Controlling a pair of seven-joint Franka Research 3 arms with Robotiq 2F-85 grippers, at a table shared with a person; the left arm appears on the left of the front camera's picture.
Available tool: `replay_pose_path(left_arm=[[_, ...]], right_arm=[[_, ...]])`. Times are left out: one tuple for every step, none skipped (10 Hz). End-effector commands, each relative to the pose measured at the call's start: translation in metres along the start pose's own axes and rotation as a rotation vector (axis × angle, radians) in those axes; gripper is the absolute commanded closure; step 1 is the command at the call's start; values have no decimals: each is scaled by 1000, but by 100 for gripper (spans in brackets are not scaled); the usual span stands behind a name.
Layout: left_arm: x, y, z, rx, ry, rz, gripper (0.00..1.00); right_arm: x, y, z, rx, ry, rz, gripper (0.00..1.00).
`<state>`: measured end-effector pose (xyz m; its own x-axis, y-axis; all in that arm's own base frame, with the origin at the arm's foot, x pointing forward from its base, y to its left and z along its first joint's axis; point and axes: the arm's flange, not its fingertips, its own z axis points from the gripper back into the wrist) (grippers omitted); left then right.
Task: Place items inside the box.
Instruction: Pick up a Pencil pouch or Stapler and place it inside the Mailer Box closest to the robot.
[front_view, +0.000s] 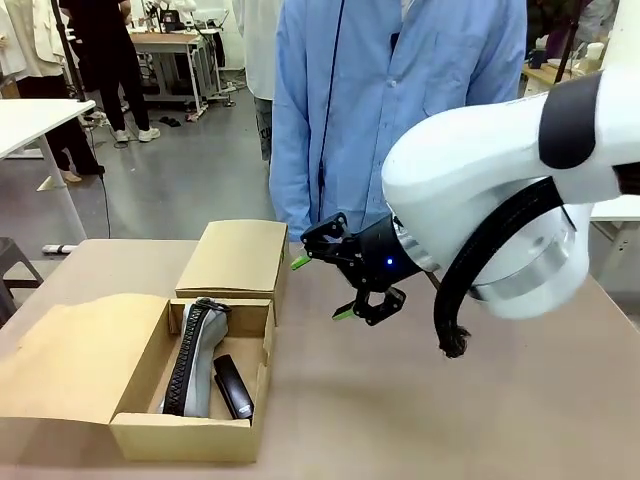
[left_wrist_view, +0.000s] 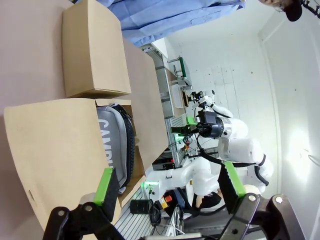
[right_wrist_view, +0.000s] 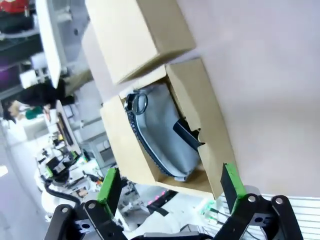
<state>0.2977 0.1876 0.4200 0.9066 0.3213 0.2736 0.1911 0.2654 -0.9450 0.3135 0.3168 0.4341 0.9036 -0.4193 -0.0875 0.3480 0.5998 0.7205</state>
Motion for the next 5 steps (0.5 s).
replay_pose_path(left_arm=[[-1,-2,0,-18,-8,-19,0],[-1,-2,0,-18,-8,-19,0],[-1,-2,0,-18,-8,-19,0],[-1,-2,0,-18,-8,-19,0],[-1,-2,0,-18,-8,-19,0]], right_arm=[[3,26,-22,-53,30,77,0],[3,26,-22,-53,30,77,0],[-2,5,-7,-16,11,31,0],[-15,10,-24,-69,200,150,0],[10,6,11,-11,165,146,0]])
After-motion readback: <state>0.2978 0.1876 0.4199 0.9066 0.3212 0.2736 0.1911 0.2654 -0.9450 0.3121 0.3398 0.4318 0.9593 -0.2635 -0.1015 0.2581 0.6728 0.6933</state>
